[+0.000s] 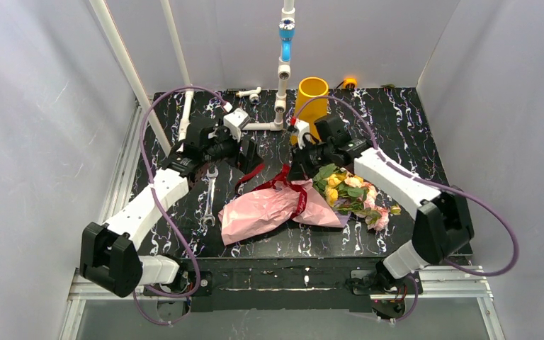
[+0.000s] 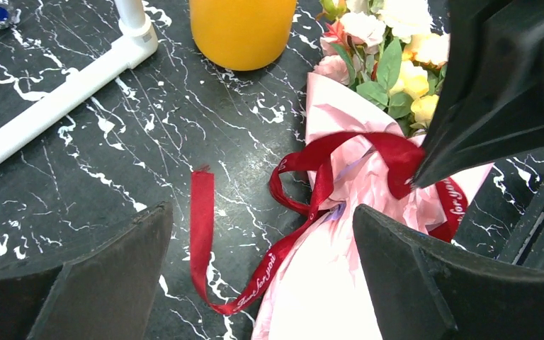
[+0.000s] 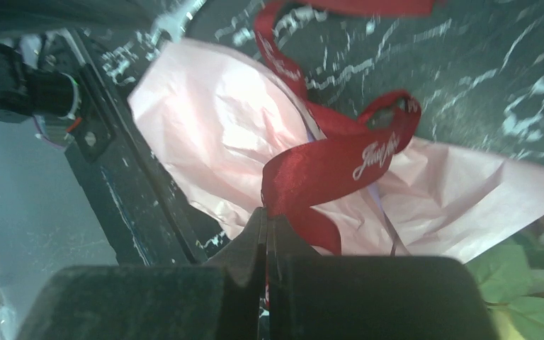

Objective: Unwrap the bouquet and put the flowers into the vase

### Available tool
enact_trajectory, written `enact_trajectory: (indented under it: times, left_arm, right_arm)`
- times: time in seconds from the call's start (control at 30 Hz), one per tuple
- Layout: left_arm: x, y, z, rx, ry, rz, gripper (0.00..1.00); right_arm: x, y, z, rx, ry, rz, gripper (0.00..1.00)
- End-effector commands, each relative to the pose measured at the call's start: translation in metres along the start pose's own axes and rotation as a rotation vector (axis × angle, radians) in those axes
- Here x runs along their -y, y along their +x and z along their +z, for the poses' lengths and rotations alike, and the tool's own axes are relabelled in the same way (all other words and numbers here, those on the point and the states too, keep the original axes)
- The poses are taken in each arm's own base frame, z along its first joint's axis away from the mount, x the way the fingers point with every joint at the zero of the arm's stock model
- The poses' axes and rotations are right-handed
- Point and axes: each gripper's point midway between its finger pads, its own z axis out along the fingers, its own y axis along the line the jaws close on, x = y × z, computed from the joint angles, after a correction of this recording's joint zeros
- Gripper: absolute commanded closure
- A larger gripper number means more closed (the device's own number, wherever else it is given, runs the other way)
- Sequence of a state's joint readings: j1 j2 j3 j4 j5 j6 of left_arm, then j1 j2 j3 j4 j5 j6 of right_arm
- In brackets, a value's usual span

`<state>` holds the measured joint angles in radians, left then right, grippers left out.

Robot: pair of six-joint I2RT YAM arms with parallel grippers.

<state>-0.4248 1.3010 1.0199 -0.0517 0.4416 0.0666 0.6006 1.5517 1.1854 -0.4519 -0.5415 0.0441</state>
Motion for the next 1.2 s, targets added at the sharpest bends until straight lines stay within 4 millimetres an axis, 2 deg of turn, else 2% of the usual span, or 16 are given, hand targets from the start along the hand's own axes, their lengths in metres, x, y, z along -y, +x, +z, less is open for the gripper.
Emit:
enact_trajectory:
  times: [0.0,0.13,0.23,0.3,0.4,0.5,0.57,0.67,0.77,0.9,0.93,1.07,1.17]
  left_arm:
    - [0.001,-0.025,-0.022,0.08,-0.043,0.047,0.02]
    - [0.026,-0.028,-0.028,0.085,0.096,0.078,0.02]
    - [0.036,-0.028,-0.029,0.138,0.157,0.121,0.02]
    - [0.059,-0.031,-0.027,0.171,0.288,0.181,0.02]
    - [0.095,-0.013,-0.006,0.158,0.4,0.243,0.07]
    - [0.114,-0.001,0.016,0.166,0.392,0.22,0.15]
    - [0.129,0.008,0.038,0.164,0.403,0.162,0.22]
    - [0.143,0.011,0.044,0.158,0.448,0.179,0.3]
    - [0.152,0.015,0.047,0.144,0.476,0.177,0.42]
    - [0.167,0.004,0.045,0.141,0.534,0.117,0.62]
    - [0.173,-0.005,0.039,0.153,0.552,0.1,0.98]
    - [0.177,-0.017,0.016,0.166,0.554,0.114,1.0]
    - [0.181,-0.025,-0.004,0.197,0.564,0.164,1.0]
  right_arm:
    - [-0.036,-0.057,-0.038,0.183,-0.043,-0.153,0.99]
    - [-0.054,-0.087,-0.064,0.277,-0.044,-0.24,0.99]
    - [-0.075,-0.113,-0.095,0.379,-0.04,-0.351,0.99]
    - [-0.085,-0.124,-0.115,0.434,-0.016,-0.404,0.99]
    - [-0.097,-0.132,-0.139,0.494,0.013,-0.409,0.99]
    - [-0.101,-0.134,-0.151,0.527,0.035,-0.398,0.99]
    - [-0.103,-0.139,-0.166,0.55,0.077,-0.395,0.99]
    - [-0.105,-0.14,-0.177,0.571,0.105,-0.396,0.99]
    - [-0.108,-0.142,-0.183,0.594,0.114,-0.406,0.99]
    - [-0.107,-0.143,-0.184,0.612,0.121,-0.413,0.99]
    - [-0.095,-0.137,-0.176,0.596,0.147,-0.364,0.99]
    - [-0.072,-0.121,-0.163,0.528,0.21,-0.3,0.99]
    - [-0.062,-0.1,-0.148,0.453,0.205,-0.28,0.99]
